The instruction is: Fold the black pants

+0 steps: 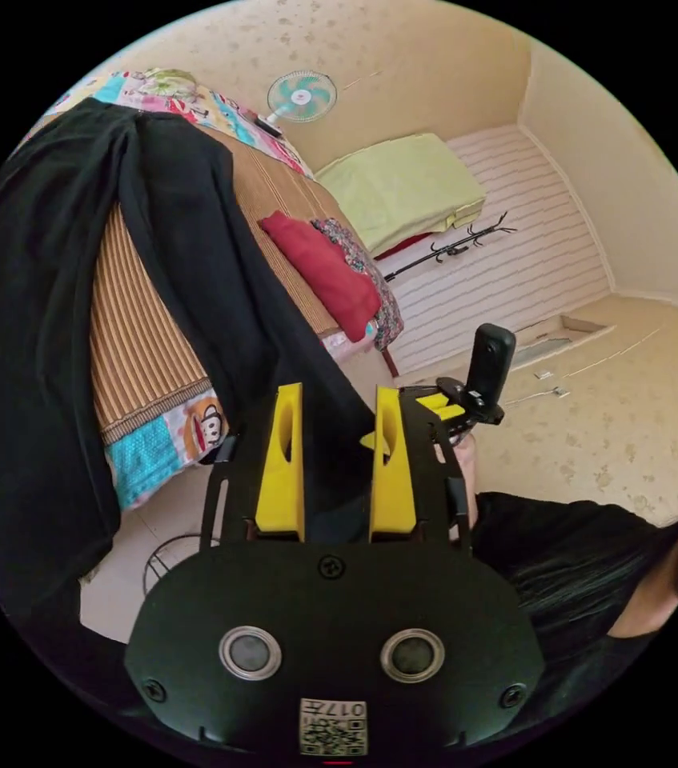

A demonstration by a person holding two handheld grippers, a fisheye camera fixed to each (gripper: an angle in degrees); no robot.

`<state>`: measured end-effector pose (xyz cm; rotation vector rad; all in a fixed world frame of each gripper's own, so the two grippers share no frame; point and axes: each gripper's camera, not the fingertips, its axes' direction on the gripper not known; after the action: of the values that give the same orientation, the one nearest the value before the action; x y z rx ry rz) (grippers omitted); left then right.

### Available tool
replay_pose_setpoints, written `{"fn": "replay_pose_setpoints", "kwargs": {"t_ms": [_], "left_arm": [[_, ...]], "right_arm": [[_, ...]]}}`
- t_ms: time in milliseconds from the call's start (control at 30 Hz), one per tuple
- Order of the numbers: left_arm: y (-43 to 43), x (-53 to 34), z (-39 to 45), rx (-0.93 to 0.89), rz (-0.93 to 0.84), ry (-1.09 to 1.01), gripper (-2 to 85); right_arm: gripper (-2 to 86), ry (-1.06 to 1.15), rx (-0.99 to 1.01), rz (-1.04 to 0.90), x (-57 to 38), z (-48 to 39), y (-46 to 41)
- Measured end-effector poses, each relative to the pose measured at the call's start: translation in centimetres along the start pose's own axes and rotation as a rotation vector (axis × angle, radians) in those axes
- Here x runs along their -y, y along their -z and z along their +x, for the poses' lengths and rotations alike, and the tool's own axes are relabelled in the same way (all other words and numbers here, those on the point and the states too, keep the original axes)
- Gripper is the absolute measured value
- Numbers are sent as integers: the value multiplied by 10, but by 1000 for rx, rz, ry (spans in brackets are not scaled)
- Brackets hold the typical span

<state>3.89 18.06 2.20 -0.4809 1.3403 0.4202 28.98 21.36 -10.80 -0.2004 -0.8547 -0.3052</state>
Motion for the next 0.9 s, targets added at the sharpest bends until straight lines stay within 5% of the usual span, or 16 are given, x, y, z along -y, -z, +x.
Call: {"fn": "replay_pose_setpoints", "kwargs": {"t_ms": [167, 367, 567, 733, 900], "left_arm": [[2, -11, 10, 114, 42, -27, 8], [9, -29, 55, 240, 126, -136, -5], [15, -23, 57, 171, 141, -138, -5], [37, -22, 58, 145, 175, -141, -6], [89, -33, 39, 31, 246, -100, -7]], "right_arm": [[61, 13, 142, -212, 26, 31, 15], [143, -400, -25, 19, 125, 172, 100], [161, -622, -168, 154, 259, 274, 81], [130, -725, -123, 285, 294, 312, 43], [42, -537, -492, 346, 314, 260, 15]]}}
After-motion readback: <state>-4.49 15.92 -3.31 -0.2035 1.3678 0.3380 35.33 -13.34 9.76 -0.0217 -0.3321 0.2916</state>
